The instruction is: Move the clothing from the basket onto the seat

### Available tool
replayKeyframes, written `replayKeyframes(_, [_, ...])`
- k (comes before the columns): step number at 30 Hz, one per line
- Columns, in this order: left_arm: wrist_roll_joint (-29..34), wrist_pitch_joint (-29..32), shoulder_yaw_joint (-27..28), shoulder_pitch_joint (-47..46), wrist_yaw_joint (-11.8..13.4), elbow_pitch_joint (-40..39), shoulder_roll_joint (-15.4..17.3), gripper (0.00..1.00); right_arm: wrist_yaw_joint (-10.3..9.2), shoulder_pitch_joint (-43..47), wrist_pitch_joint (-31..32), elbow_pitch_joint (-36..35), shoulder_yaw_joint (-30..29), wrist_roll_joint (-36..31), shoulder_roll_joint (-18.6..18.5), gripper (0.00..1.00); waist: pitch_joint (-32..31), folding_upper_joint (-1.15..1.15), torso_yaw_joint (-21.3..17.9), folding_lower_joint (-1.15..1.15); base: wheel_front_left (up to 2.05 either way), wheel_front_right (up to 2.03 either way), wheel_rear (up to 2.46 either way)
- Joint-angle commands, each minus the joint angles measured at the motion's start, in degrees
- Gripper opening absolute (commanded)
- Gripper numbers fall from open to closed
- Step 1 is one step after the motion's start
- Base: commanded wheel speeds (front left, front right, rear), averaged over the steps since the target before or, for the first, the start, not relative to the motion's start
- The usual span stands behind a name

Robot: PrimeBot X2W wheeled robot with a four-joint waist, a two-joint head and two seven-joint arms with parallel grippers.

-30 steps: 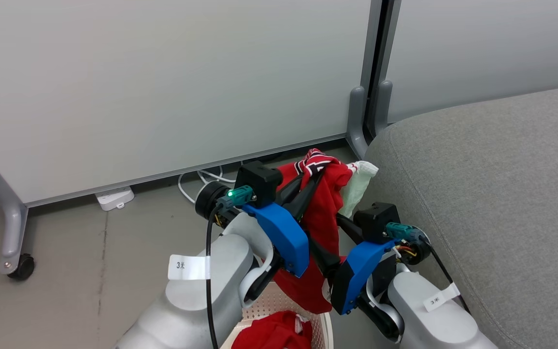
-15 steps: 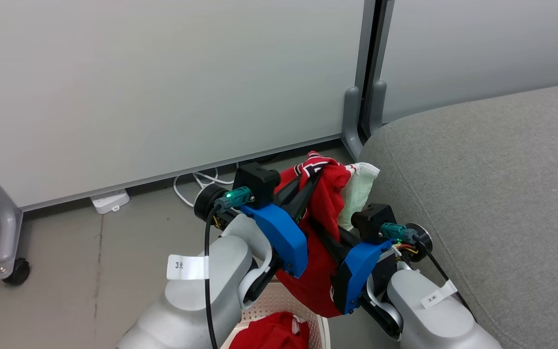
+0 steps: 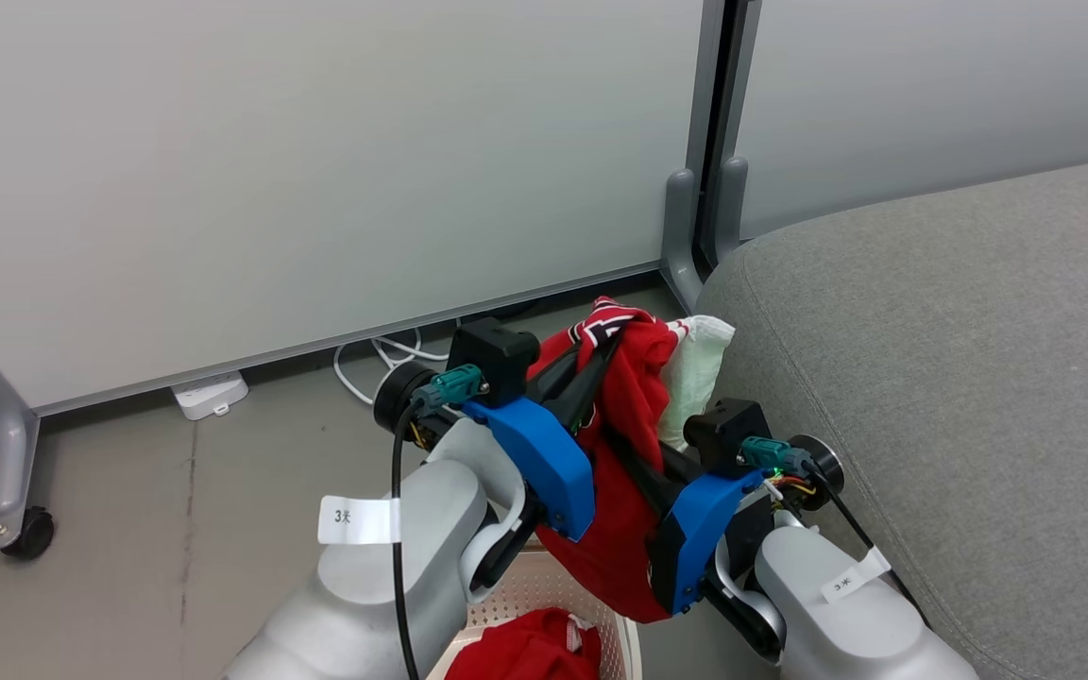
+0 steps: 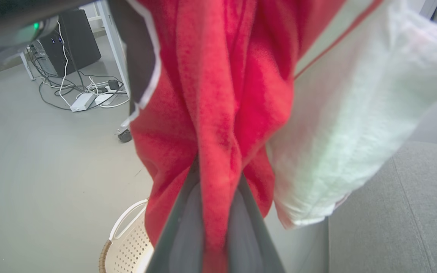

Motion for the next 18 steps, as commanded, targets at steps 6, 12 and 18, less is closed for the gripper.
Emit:
replayKeyframes(6, [-0.29, -0.96, 0.21, -0.75, 0.04, -0.20, 0.32, 1.00, 0.03, -0.51, -0.23, 0.28, -0.10, -0.12, -0.18, 0.00, 0.01, 0.00, 0.15, 0.00, 0.00, 0.00, 0.00])
replayKeyframes(12, [-1.04, -3.30, 0.73, 3.07, -0.19, -2.37, 2.54, 1.00, 0.03, -0.64, -0.84, -0.12, -0.69, -0.63, -0.17, 0.00, 0.14, 0.00, 0.15, 0.00, 0.00, 0.00, 0.00])
replayKeyframes(18, [1.27, -4.54, 5.90, 10.37, 0.08, -8.60, 6.89, 1.00, 0.03, -0.72, -1.58, -0.29, -2.48, -1.98, -0.17, 0.00, 0.64, 0.00, 0.44, 0.00, 0.00, 0.00, 0.00])
